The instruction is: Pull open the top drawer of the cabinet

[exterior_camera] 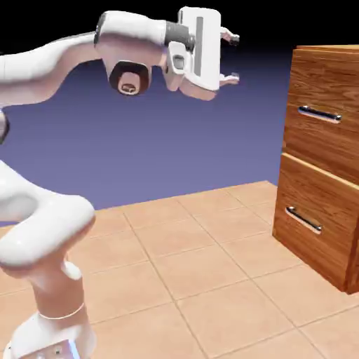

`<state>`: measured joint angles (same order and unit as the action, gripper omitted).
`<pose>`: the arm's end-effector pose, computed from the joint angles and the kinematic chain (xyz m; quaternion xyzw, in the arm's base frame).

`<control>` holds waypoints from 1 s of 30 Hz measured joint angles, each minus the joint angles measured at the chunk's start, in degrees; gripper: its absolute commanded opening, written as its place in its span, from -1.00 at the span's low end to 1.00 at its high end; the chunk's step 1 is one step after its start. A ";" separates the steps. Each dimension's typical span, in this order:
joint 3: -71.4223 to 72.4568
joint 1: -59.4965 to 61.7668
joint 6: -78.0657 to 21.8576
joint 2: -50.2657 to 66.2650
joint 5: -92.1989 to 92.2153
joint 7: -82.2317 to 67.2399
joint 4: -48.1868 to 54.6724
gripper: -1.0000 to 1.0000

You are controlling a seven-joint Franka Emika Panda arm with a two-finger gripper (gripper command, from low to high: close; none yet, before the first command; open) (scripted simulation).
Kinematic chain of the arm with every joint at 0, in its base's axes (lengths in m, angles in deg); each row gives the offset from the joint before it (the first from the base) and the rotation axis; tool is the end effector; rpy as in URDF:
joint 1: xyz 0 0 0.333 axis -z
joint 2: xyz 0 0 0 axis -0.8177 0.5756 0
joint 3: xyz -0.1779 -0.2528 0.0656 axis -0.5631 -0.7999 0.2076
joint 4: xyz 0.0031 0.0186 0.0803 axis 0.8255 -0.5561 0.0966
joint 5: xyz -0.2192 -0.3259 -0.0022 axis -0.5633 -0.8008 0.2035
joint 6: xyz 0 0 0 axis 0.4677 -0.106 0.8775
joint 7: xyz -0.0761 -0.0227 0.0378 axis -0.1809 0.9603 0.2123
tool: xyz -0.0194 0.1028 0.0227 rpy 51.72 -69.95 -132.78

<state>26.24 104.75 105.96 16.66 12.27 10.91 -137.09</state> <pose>0.3161 -0.0099 0.7297 -0.4093 0.6319 -0.4750 0.4555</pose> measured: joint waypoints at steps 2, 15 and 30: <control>2.26 3.59 -1.18 -2.03 4.98 1.16 1.71 0.00; 16.97 26.90 -8.85 -15.26 37.38 8.71 12.84 0.00; 33.93 53.81 -17.71 -30.52 74.75 17.41 25.68 0.00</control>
<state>60.17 158.56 88.26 -13.86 87.02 28.32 -111.41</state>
